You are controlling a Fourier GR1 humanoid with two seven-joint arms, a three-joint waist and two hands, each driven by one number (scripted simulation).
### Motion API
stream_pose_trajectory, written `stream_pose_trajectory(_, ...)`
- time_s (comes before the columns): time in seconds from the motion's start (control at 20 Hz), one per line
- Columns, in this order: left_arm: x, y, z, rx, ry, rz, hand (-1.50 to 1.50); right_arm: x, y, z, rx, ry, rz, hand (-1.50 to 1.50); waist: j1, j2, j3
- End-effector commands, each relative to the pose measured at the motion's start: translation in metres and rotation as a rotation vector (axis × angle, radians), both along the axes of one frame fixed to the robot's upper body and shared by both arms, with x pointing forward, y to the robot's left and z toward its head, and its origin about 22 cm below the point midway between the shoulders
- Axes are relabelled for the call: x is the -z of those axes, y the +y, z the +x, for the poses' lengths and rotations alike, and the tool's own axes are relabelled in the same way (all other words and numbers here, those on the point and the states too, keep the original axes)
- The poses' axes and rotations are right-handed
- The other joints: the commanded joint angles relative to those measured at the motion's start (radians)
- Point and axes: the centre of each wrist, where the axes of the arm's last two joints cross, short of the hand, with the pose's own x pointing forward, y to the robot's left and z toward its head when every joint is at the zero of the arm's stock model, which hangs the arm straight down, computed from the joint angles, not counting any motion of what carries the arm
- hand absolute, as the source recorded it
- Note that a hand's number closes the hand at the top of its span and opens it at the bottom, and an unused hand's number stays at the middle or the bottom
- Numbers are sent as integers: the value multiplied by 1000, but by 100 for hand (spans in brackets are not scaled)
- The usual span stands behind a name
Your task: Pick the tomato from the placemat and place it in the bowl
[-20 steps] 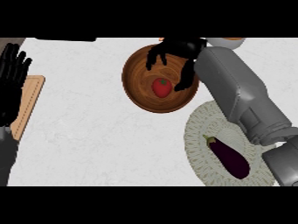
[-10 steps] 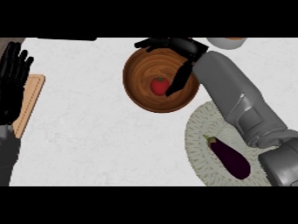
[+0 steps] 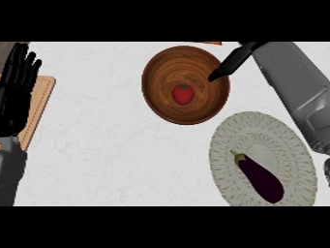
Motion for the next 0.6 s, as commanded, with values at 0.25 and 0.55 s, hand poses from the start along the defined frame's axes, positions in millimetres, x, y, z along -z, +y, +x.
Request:
stream_pose_trajectory(0.25, -8, -16, 7, 40, -24, -1, 0, -24, -83, -4, 56, 41, 126, -150, 40, 30, 5)
stream_pose_trajectory(0.55, -12, -17, 9, 71, -34, -2, 0, -27, -111, -10, 95, 57, 137, -150, 68, 42, 7)
